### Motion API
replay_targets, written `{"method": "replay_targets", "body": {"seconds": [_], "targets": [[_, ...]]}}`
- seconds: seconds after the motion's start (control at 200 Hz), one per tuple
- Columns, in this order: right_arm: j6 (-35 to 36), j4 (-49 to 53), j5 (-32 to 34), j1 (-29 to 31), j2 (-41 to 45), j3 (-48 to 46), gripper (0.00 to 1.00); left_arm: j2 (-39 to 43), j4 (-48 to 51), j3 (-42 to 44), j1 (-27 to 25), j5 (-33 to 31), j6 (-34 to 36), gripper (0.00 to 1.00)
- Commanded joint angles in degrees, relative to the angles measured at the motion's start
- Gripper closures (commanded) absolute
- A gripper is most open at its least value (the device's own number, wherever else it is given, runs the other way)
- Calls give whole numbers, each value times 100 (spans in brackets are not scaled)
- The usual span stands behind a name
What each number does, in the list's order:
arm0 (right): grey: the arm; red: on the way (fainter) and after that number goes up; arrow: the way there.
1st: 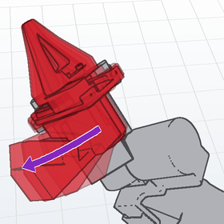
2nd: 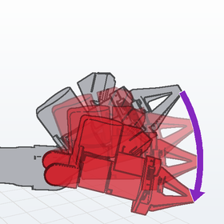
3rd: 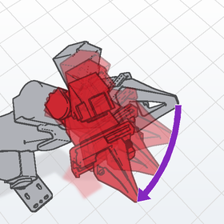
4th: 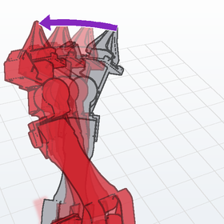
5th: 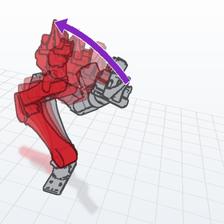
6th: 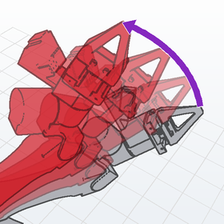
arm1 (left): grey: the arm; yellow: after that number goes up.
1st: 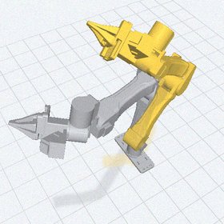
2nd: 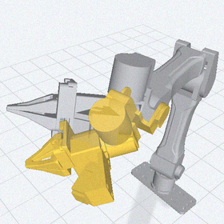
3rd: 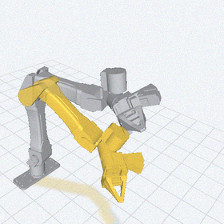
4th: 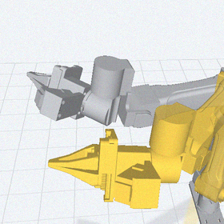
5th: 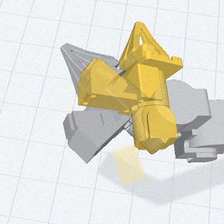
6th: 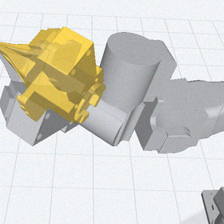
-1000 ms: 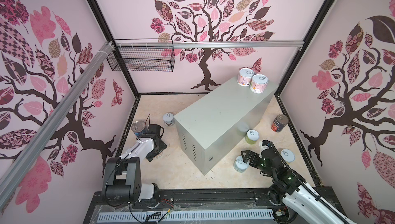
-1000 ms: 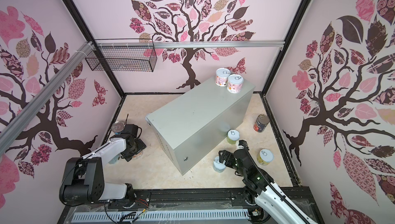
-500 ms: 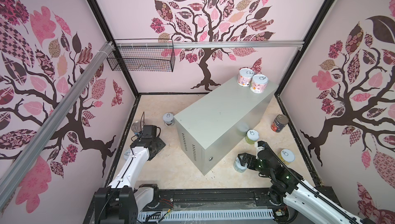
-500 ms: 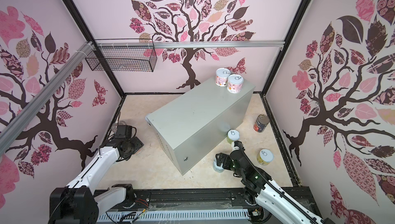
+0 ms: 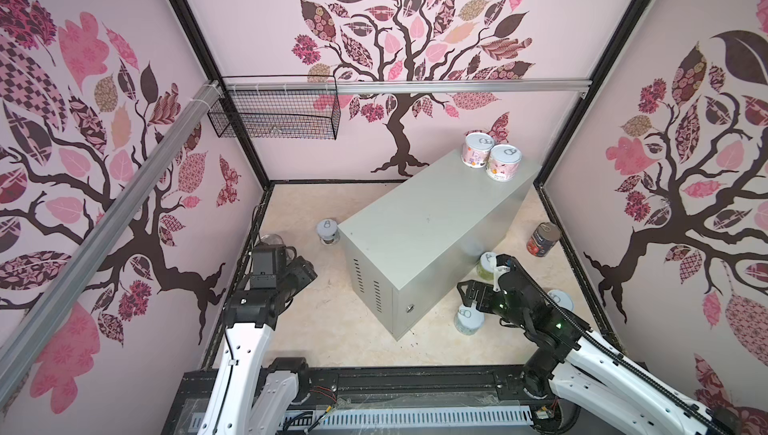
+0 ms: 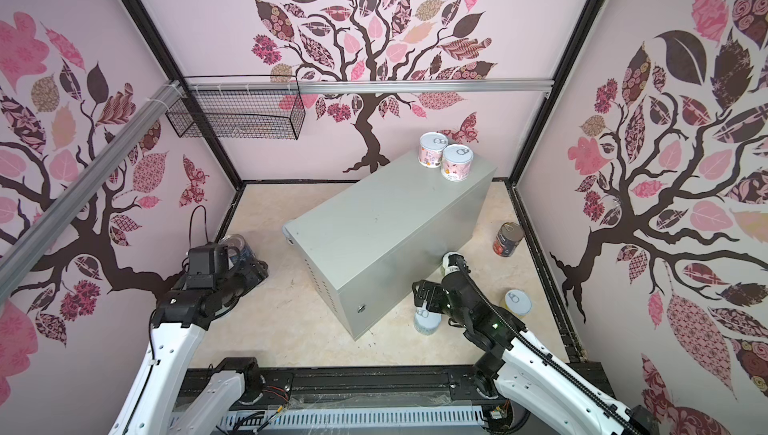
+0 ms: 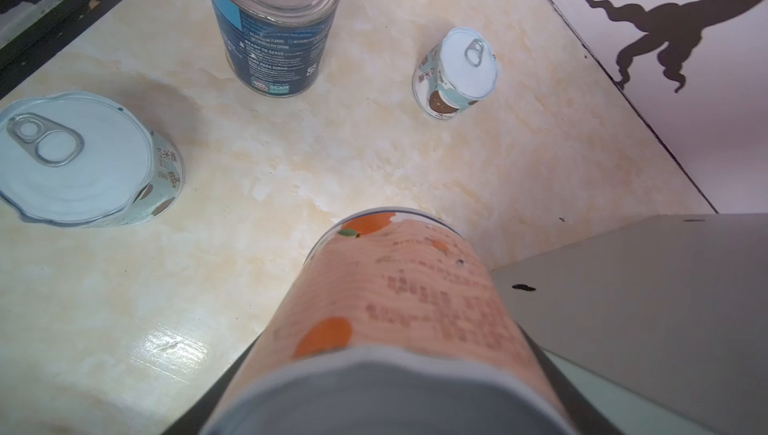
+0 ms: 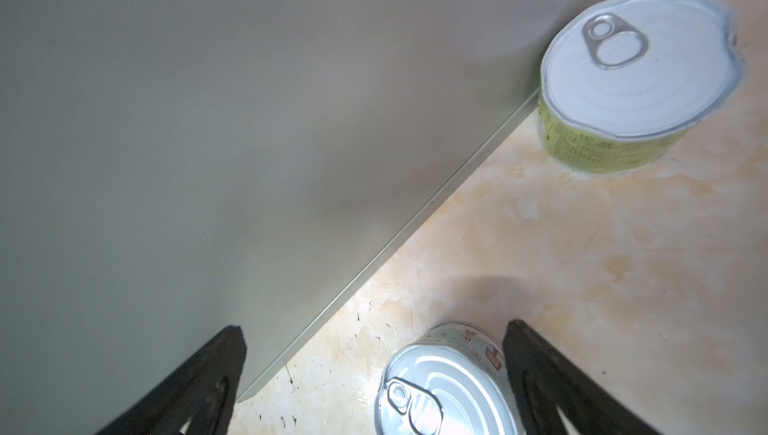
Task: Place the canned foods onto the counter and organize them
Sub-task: 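Lift the orange-labelled can with the left gripper up over the box top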
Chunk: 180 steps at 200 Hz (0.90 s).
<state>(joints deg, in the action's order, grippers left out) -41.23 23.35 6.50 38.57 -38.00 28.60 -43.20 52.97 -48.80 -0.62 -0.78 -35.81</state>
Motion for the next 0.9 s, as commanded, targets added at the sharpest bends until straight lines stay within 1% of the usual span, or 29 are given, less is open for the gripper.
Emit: {"method": "replay_targets", "body": {"seconds": [0.0, 0.185, 0.305, 0.385, 0.48, 0.655, 0.79, 0.835, 0.895], "targets": [[42, 402, 253, 39, -34, 153, 0, 229, -146, -546, 1, 299, 601, 41], [-212, 945, 534, 39, -273, 370, 0, -23, -88, -1568, -18, 1109, 1198, 41], [-355, 1282, 854, 41, -376, 700, 0, -145, -54, -2094, -463, 1166, 1394, 40], [-431, 1567, 998, 39, -435, 974, 0, -348, 101, -2483, -643, 1189, 1516, 40], [-456, 1823, 1105, 37, -517, 1277, 0, -687, 387, -3119, -777, 1177, 1670, 40], [-353, 2016, 1256, 39, -632, 1652, 0, -1164, 841, -4349, -916, 1222, 1689, 41], [-209, 1983, 1258, 38, -542, 1756, 0, -1328, 748, -4783, -1185, 1218, 1687, 41], [-156, 2009, 1242, 40, -525, 1789, 0, -1396, 722, -4911, -1221, 1360, 1683, 41], [-88, 2006, 1207, 37, -498, 1791, 0, -1598, 871, -5211, -1221, 1724, 1696, 41]]}}
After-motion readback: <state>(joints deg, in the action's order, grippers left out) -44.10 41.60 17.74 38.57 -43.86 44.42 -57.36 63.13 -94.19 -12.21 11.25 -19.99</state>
